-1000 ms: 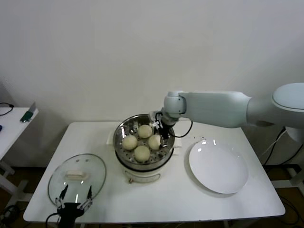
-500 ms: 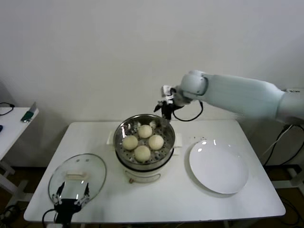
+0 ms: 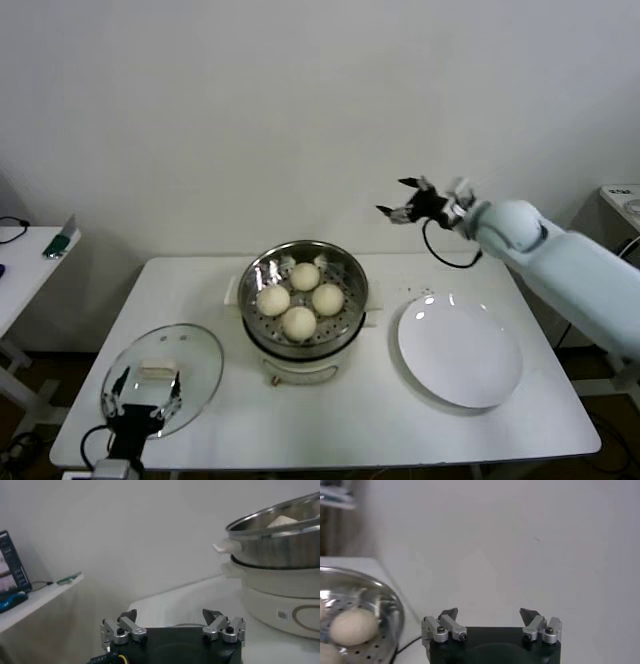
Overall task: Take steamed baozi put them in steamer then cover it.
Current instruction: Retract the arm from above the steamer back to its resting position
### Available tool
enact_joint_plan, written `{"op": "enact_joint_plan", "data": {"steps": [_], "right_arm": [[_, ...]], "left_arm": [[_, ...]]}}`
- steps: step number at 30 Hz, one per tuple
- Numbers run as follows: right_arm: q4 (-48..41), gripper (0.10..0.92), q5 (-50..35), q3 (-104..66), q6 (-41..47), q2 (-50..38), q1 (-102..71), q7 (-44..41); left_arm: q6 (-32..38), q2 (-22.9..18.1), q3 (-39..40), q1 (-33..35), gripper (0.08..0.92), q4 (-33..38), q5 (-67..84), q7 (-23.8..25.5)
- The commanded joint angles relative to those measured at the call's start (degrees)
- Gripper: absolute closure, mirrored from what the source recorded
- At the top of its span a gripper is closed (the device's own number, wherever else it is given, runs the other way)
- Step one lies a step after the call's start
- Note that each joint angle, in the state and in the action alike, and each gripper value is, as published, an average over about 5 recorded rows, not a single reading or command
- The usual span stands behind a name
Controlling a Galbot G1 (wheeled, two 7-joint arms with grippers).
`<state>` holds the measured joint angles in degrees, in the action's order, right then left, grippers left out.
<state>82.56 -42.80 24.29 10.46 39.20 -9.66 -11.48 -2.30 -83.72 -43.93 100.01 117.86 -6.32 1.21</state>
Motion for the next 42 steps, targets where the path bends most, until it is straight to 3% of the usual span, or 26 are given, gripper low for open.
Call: {"op": "enact_joint_plan", "data": {"steps": [1, 7, 16, 21, 26, 34, 42], "right_arm": [[9.6, 0.203, 6.2, -51.0, -12.5, 0.2, -56.5, 7.6], [9.4, 0.203, 9.3, -59.6, -22.7, 10.8, -70.0, 3.9], [8.2, 0.203, 13.5, -59.8, -29.9, 21.8, -75.9, 3.1], [7.1, 0.203, 15.0, -58.5, -31.5, 25.1, -76.3, 3.4], [6.0, 0.203, 15.7, -58.0, -32.3, 26.3, -76.2, 3.5], [5.9, 0.203, 15.7, -58.4, -32.1, 26.1, -76.5, 3.7], [6.1, 0.203, 15.9, -59.1, -32.2, 26.3, -77.1, 3.9]], "left_arm": [[2.4, 0.4, 0.1, -0.9, 0.177, 0.1, -2.8, -0.6], [3.4, 2.2, -0.3, -0.9, 0.177, 0.3, -7.8, -4.5], [3.6, 8.5, -1.1, 0.2, 0.177, -5.3, -43.3, -23.6], [2.1, 12.7, -2.2, 0.2, 0.177, -13.7, -63.4, -31.1], [3.0, 13.7, 0.4, -1.5, 0.177, -21.7, -69.7, -32.1], [4.0, 10.7, 3.4, -9.1, 0.177, -31.8, -76.8, -32.7], [3.7, 10.8, 4.8, -14.9, 0.177, -35.7, -77.6, -31.2]]}}
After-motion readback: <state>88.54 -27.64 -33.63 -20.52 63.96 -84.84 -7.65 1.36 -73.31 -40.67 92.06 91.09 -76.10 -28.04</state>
